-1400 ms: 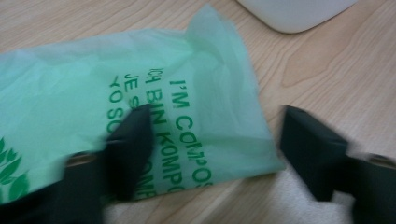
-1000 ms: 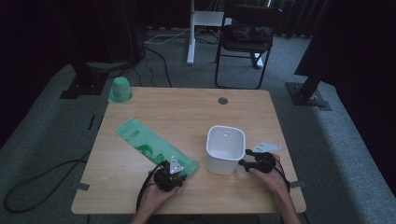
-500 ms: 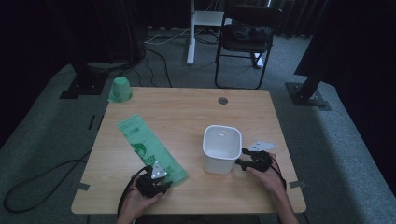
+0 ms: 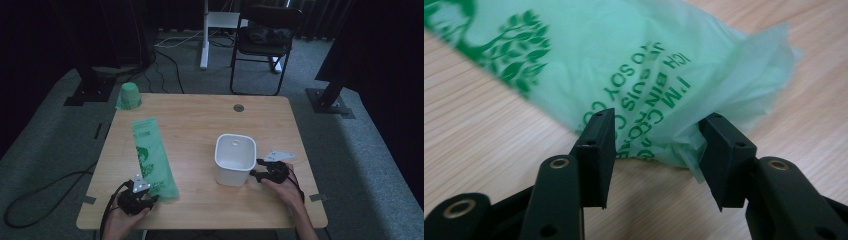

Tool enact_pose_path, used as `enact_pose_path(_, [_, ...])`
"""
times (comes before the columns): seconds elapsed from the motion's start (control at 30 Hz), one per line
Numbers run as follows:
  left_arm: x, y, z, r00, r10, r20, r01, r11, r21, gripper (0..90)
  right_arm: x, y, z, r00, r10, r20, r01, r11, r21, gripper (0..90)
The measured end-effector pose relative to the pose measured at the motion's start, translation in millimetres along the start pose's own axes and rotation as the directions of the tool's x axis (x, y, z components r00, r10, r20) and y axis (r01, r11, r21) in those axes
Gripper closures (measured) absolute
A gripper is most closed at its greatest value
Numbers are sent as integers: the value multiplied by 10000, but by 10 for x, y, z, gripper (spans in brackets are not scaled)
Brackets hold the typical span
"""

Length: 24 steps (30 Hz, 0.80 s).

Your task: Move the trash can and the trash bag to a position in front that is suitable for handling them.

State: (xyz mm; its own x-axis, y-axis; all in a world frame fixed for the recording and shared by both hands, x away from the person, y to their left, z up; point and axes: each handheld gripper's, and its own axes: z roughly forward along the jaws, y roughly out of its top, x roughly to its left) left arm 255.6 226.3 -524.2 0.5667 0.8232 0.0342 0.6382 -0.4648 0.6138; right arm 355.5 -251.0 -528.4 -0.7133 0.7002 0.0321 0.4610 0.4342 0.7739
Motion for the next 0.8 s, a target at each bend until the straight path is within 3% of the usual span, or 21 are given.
enact_pose_path(0.1, [82, -23, -59, 9995, -301, -134, 299, 9994, -182, 495, 2, 3, 3, 10000, -24, 6, 24, 10000, -2, 392])
enact_pose_path(0.2, [125, -2, -129, 9986, -517, 110, 523, 9967, -616, 454, 1, 4, 4, 10000, -30, 6, 30, 10000, 1, 392])
enact_pose_path(0.37, [94, 112, -227, 9975, -375, 606, 453, 9901, -1329, 407, 0, 4, 3, 10000, -13, -2, 13, 10000, -13, 391])
enact_pose_path(0.5, [81, 249, -235, 9970, -243, 730, 359, 9860, -1629, 388, 0, 3, 5, 10000, -13, -4, 13, 10000, -1, 390])
enact_pose_path(0.63, [116, 419, -129, 9984, -335, 455, 406, 9853, -1661, 383, -1, 5, 6, 10000, 10, -3, -10, 10000, -28, 390])
enact_pose_path(0.8, [196, 644, 193, 9978, -616, -251, 583, 9916, -1155, 383, -1, 11, 23, 10000, 62, -25, -62, 10000, -26, 390])
